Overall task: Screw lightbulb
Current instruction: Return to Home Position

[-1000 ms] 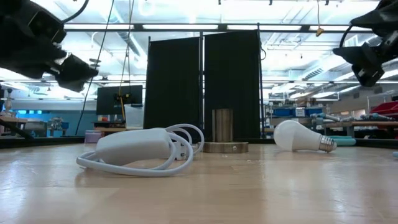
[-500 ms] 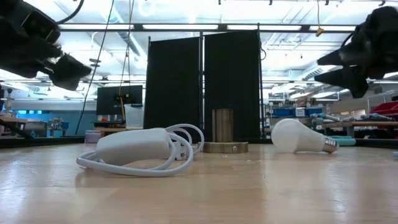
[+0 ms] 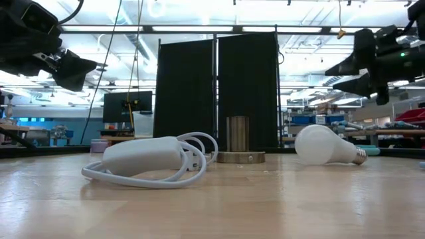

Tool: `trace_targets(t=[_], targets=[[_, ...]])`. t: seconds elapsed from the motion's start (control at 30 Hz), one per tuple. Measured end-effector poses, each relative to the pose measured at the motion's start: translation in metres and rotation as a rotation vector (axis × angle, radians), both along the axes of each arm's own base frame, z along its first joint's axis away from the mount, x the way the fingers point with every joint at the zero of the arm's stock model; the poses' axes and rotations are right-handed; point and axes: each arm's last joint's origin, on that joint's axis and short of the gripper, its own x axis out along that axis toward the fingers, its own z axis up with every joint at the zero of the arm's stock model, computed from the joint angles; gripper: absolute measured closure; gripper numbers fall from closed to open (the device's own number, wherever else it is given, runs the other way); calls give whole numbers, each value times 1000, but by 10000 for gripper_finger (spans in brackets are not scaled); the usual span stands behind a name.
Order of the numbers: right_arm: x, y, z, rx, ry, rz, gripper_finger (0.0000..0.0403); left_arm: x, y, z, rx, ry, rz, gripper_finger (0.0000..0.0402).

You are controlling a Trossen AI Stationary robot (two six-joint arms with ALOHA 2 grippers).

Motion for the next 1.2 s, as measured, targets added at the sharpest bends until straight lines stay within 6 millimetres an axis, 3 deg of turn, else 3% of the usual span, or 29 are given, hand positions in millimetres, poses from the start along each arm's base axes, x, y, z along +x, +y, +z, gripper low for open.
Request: trace_targets(t=[0.23, 0.47, 1.2], targets=[[-13, -22, 8, -12, -103, -274, 161, 0, 0, 0, 0, 2, 0, 87], [-19, -32, 8, -18, -104, -394, 161, -2, 1, 3, -15, -35, 0, 87], [-16, -28, 8, -16, -107, -343, 161, -7, 3, 9, -43, -107, 0, 87]])
